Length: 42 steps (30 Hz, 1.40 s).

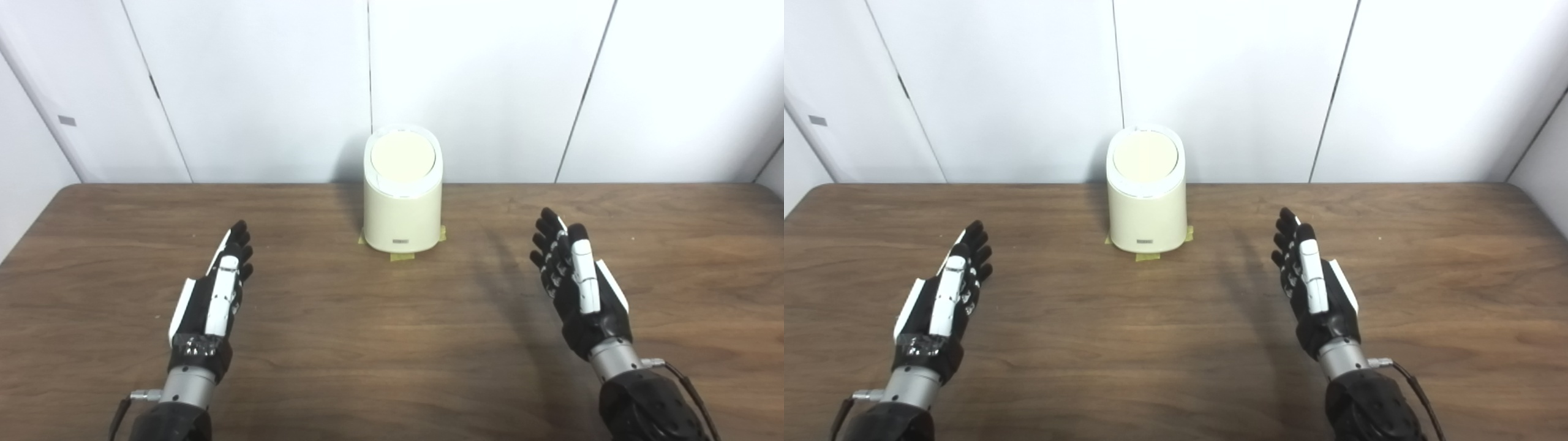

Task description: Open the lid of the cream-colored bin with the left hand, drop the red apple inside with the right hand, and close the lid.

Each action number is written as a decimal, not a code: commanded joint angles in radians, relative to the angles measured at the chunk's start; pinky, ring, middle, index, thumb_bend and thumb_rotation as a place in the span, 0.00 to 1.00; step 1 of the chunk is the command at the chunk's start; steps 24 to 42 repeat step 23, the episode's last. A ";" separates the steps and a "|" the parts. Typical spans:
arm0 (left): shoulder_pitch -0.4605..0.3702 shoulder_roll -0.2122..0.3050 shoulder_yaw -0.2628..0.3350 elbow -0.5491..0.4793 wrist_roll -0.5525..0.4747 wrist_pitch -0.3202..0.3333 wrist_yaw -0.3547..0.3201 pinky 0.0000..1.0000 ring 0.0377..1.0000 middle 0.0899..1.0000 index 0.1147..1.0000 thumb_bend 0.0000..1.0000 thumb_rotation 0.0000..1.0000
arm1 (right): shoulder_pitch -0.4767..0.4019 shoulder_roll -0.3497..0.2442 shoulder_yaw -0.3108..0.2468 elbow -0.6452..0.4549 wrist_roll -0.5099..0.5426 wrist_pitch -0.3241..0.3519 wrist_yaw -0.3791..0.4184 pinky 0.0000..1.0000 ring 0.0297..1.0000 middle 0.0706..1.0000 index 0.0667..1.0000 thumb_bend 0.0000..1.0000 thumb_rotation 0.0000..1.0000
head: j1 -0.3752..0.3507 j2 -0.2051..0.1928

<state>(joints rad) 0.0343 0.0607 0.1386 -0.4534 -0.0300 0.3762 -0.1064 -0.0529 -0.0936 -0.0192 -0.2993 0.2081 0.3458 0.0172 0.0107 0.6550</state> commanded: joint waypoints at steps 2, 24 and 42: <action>-0.028 0.009 -0.010 -0.008 -0.016 -0.039 0.006 0.99 0.98 0.99 1.00 0.38 0.98 | -0.032 -0.010 -0.015 -0.006 0.008 -0.033 0.021 1.00 1.00 1.00 0.98 0.60 1.00 | 0.005 0.002; -0.059 0.005 -0.040 0.059 -0.013 -0.087 0.033 0.98 0.98 0.98 0.98 0.33 0.98 | -0.055 -0.002 -0.020 0.038 -0.018 -0.048 0.058 1.00 1.00 1.00 0.99 0.62 1.00 | -0.014 -0.014; -0.059 0.005 -0.040 0.059 -0.013 -0.087 0.033 0.98 0.98 0.98 0.98 0.33 0.98 | -0.055 -0.002 -0.020 0.038 -0.018 -0.048 0.058 1.00 1.00 1.00 0.99 0.62 1.00 | -0.014 -0.014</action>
